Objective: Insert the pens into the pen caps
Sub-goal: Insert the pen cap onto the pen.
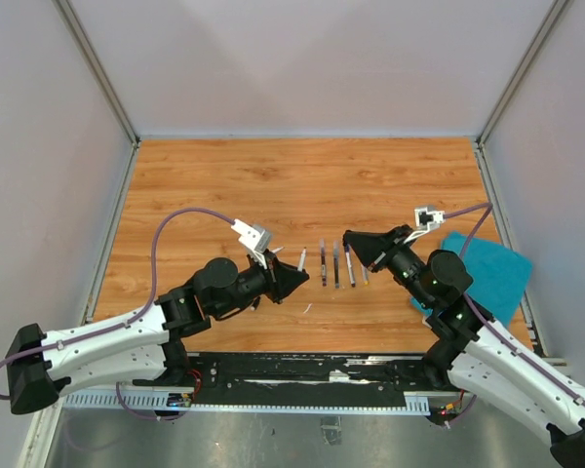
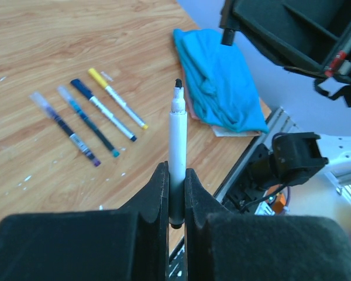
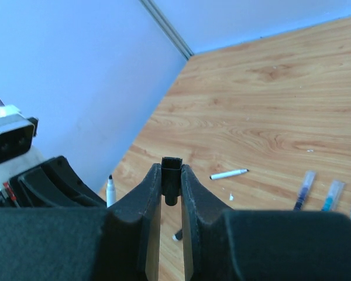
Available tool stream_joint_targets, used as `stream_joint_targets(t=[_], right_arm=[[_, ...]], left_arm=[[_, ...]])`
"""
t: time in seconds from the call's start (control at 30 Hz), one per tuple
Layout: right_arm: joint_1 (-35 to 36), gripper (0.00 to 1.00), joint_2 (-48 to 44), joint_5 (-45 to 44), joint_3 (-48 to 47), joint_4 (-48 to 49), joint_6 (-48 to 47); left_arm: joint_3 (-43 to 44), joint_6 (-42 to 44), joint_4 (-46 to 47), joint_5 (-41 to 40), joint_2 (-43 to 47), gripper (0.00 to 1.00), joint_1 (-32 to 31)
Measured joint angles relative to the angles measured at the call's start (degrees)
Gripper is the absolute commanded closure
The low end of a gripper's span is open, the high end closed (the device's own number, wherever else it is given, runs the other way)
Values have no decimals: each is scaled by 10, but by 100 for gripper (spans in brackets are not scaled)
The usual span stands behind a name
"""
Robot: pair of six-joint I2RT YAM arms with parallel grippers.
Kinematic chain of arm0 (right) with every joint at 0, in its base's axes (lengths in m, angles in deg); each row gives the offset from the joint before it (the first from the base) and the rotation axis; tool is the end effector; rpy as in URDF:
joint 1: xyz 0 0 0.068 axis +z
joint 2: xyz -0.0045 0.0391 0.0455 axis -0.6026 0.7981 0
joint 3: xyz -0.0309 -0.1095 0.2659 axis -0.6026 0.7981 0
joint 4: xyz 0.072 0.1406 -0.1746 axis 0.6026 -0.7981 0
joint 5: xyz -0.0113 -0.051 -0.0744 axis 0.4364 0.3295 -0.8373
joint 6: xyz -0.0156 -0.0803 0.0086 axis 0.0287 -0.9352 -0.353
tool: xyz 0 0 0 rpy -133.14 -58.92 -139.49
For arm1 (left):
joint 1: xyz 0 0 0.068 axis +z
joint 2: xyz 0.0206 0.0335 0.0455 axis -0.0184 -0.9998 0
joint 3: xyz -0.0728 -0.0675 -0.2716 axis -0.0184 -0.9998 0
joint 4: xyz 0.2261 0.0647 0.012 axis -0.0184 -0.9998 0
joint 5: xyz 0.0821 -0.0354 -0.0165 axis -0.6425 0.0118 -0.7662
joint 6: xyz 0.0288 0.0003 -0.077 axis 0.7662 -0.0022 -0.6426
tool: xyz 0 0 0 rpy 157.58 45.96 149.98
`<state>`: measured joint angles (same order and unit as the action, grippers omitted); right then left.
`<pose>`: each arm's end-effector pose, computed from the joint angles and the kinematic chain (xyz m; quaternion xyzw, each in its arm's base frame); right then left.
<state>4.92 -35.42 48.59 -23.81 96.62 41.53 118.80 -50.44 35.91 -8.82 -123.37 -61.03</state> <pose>0.1188 0.1050 0.3334 -0.0102 0.6494 0.4873 0.5837 0.1043 -0.1717 0.2950 0.1520 0.7423 -0.4273 0.4932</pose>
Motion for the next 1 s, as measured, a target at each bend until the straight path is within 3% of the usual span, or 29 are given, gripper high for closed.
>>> stream_joint_targets(t=[0.3,1.0], right_arm=[[0,99,14,-12,62,158,91],[0,99,119,159,38,348,137]], left_arm=[[0,23,80,69,-14,99,-4],[-11,37,115,105,-14,99,-4]])
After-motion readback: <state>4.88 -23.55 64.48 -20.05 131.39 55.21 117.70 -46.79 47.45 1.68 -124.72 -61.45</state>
